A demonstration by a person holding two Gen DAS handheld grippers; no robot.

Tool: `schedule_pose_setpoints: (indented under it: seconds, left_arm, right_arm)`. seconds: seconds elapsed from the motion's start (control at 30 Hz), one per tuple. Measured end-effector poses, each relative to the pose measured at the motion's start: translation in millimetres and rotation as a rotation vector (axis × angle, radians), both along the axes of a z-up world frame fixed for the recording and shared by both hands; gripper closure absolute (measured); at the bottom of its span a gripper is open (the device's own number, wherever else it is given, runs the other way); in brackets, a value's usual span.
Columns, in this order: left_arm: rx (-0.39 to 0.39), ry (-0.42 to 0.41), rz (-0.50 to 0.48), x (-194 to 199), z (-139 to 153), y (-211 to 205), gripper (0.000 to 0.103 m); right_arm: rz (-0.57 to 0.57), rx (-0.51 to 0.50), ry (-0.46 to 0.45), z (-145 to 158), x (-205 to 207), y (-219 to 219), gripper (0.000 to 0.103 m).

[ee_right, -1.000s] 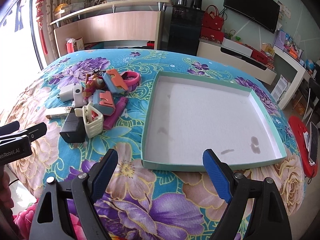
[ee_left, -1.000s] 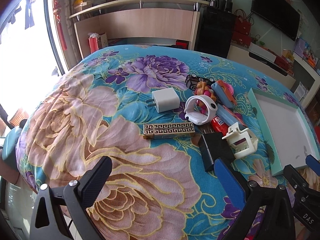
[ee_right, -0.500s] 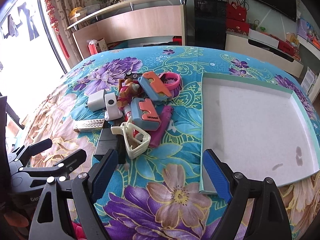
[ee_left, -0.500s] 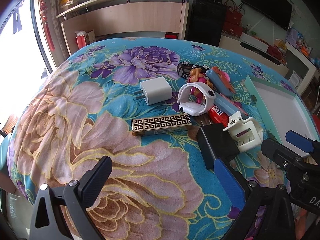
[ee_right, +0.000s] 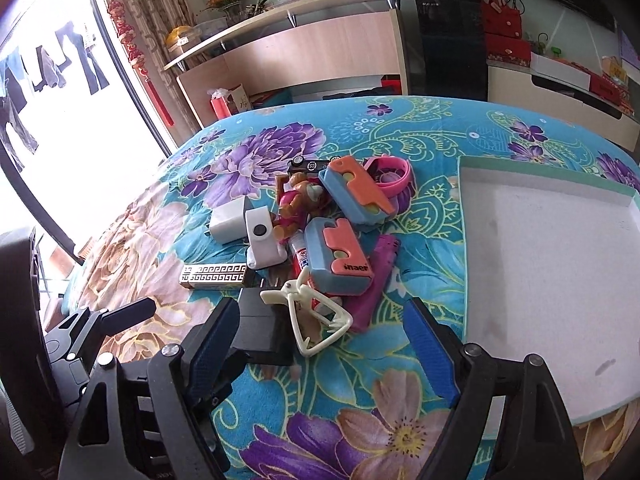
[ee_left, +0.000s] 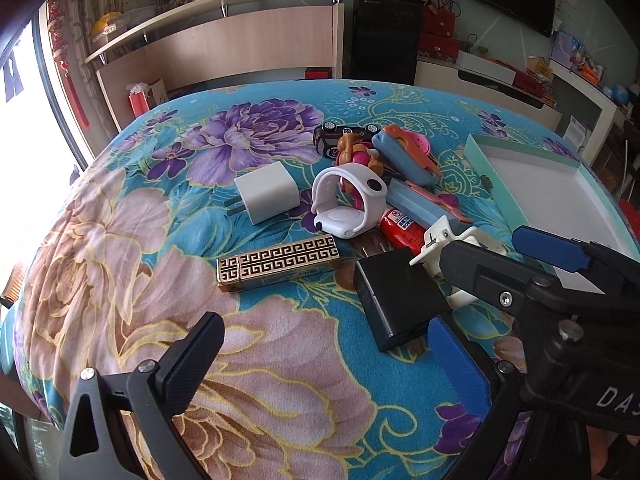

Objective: Organize rigid objects
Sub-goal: 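Grasp the white hair claw clip with the right tool while the left tool grasps the black charger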

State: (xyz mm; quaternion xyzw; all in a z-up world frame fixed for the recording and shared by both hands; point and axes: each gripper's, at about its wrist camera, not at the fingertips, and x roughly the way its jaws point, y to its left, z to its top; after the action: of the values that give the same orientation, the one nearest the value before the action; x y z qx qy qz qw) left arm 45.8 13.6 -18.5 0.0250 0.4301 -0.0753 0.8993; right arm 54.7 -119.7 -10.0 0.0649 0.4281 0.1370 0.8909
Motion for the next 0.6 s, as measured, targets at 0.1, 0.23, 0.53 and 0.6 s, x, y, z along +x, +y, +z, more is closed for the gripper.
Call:
schedule_pose_setpoints:
  seconds: [0.1, 0.23, 0.53, 0.6]
  left_arm:
    - [-0.012, 0.008, -0.015, 5, -1, -4, 0.0]
    - [-0.008, 0.005, -0.031, 10, -2, -11, 0.0]
    - [-0.012, 0.028, -0.05, 23, -10, -17, 0.005]
    - [-0.022, 0.034, -0.03, 24, -11, -11, 0.005]
  right_arm:
    - [0.014, 0.008, 0.009, -6, 4, 2, 0.029]
    - [0.019, 0.018, 0.031, -15, 8, 1, 0.036]
    - [0.013, 0.07, 0.044, -21, 11, -7, 0.045]
    - [0.009, 0.076, 0.044, -21, 10, -9, 0.045]
